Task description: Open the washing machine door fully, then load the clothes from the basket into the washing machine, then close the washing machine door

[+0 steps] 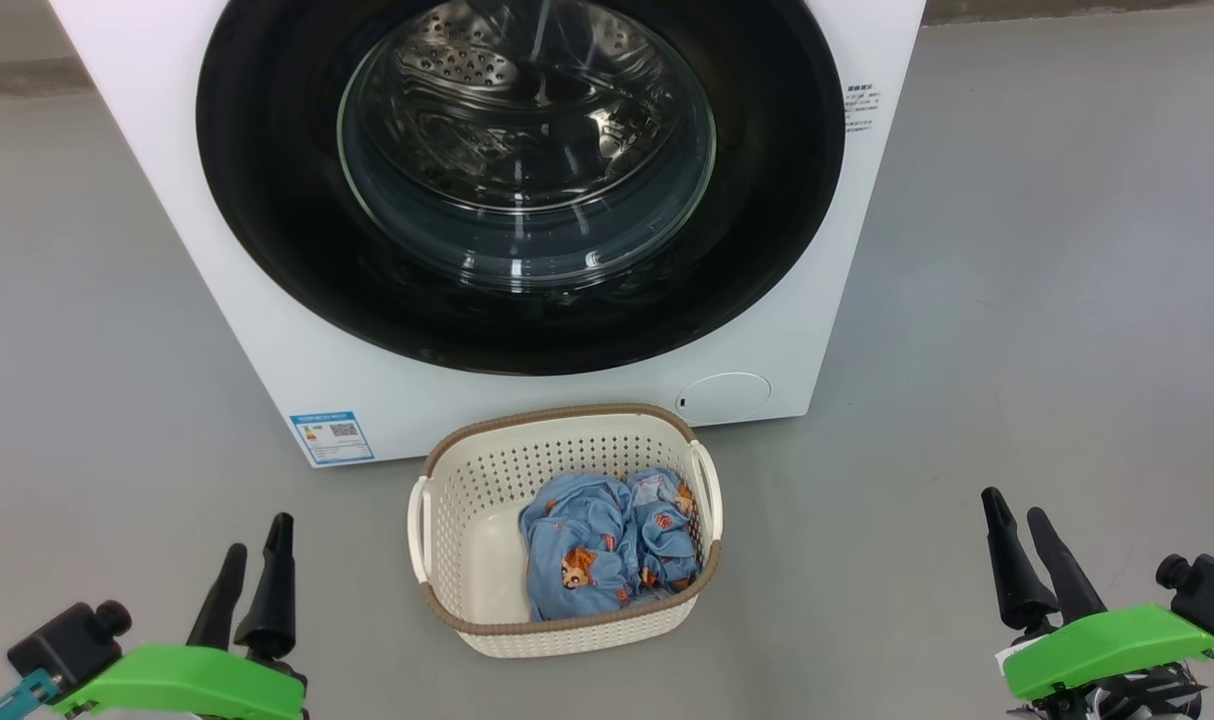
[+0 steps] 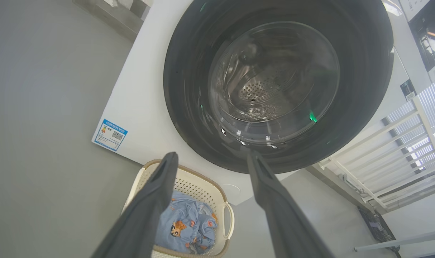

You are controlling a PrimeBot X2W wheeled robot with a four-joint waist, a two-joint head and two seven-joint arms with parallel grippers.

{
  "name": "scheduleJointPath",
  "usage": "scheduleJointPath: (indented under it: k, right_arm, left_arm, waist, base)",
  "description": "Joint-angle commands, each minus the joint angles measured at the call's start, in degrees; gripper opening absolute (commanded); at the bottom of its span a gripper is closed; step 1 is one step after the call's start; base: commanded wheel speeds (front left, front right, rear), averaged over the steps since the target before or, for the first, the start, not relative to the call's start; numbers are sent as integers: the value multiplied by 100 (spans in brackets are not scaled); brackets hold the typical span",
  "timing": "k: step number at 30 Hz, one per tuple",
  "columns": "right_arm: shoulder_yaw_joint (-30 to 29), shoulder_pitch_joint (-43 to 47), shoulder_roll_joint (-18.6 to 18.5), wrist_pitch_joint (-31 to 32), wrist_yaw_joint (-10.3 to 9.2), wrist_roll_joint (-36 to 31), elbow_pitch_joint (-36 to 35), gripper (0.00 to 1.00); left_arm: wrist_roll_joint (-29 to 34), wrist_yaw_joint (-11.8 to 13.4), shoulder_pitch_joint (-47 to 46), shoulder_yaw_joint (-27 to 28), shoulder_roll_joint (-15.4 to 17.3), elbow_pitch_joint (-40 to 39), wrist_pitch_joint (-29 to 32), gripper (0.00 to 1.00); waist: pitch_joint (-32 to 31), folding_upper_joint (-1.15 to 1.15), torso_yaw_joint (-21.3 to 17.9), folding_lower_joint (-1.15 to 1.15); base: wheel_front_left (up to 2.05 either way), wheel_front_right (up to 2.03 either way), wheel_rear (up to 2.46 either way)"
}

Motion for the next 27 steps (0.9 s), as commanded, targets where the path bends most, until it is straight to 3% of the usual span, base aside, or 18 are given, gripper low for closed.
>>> scheduleJointPath:
  k: [1, 27]
  right_arm:
    - [81, -286, -89, -65, -3, -186, -139, 100]
    - [166, -528, -189, -518, -5, -2147, -169, 100]
  left_arm:
    - [155, -14, -275, 93, 146, -182, -69, 100]
    - [1914, -18, -340, 29, 330, -295, -525, 100]
  waist:
    - [3, 0, -1, 0]
    - [-36, 0, -90, 0]
  base:
    - [0, 0, 0]
    - [0, 0, 0]
